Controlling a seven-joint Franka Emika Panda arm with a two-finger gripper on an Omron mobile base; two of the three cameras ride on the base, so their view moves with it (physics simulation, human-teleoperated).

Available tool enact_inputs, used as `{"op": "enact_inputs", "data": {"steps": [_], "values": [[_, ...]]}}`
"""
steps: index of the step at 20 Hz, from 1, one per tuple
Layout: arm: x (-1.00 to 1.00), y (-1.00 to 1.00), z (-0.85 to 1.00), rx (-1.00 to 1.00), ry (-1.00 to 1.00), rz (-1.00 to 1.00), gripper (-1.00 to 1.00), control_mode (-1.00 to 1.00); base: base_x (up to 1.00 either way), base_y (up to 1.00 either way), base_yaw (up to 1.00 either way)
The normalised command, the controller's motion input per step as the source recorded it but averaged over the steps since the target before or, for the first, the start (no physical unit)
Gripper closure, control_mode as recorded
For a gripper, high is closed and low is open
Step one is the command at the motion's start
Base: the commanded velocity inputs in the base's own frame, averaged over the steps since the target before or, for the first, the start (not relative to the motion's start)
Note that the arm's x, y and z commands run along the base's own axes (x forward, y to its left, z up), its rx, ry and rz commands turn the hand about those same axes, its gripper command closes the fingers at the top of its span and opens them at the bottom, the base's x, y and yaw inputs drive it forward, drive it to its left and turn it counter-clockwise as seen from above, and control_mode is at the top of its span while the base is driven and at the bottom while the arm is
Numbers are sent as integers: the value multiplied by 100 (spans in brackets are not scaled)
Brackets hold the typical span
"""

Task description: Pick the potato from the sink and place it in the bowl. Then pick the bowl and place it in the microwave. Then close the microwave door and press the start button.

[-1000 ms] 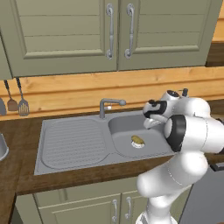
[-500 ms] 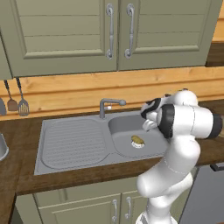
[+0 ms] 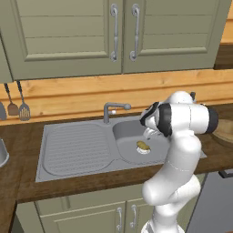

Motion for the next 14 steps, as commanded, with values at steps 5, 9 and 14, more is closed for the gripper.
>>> {"op": "enact_inputs", "data": {"steps": [5,9,14], "values": [[31,10,-37,-1,0,0,-100,-100,0,0,0],[36,0,-22,0,5,2,-100,-100,0,0,0],[31,0,-26,0,4,3,-100,-100,0,0,0]]}}
